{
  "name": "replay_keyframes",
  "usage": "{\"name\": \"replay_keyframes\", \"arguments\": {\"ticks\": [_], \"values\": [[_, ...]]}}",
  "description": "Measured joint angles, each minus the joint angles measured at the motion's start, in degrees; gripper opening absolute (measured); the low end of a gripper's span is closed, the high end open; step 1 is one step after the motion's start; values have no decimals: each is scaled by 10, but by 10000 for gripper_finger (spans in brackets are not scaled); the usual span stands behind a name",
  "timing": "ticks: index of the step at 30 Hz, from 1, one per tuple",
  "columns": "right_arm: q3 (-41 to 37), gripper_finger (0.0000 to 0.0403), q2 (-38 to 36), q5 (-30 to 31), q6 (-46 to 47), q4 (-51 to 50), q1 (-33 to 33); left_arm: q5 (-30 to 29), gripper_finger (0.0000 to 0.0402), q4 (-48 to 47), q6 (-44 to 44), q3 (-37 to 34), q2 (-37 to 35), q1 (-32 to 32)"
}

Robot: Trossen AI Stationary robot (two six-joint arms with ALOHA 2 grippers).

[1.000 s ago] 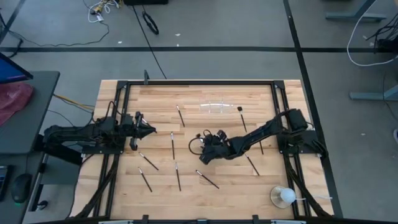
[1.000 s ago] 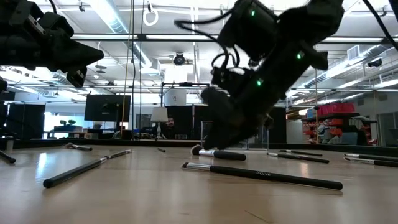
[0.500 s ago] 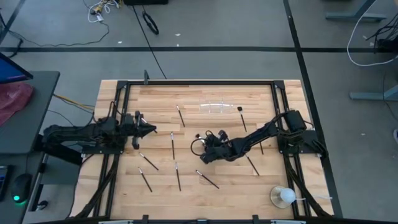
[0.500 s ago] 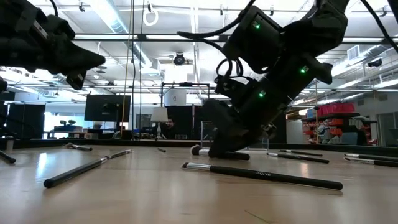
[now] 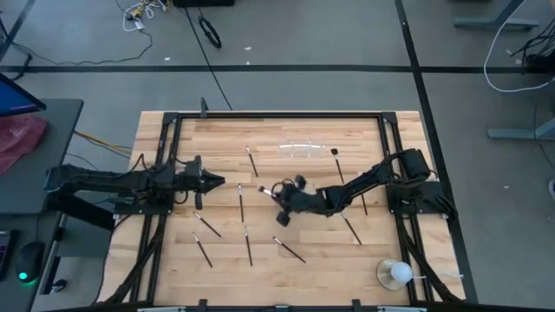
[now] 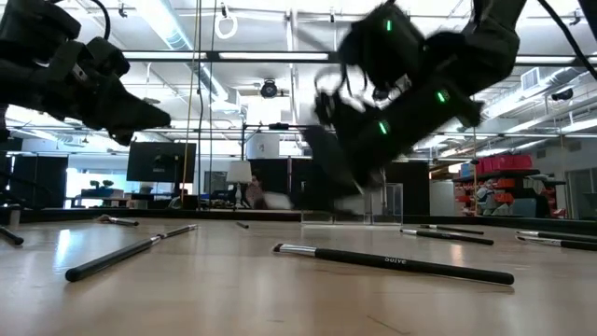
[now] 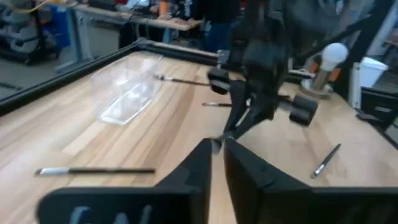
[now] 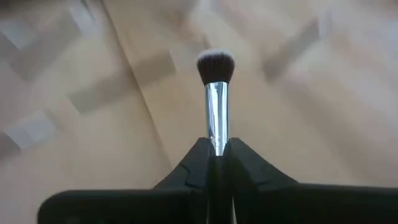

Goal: Put items in baskets/containers
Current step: Put the black blush brush into the transparent organizer

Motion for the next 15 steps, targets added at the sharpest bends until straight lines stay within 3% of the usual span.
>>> {"name": "replay_keyframes", "arguments": {"ticks": [10,15], "values": [[1,30,0,-88,-146,289,-23,39,220,226,17,0,177,0],[1,30,0,-96,-183,363,-27,49,252,399,44,0,277,-1]]}}
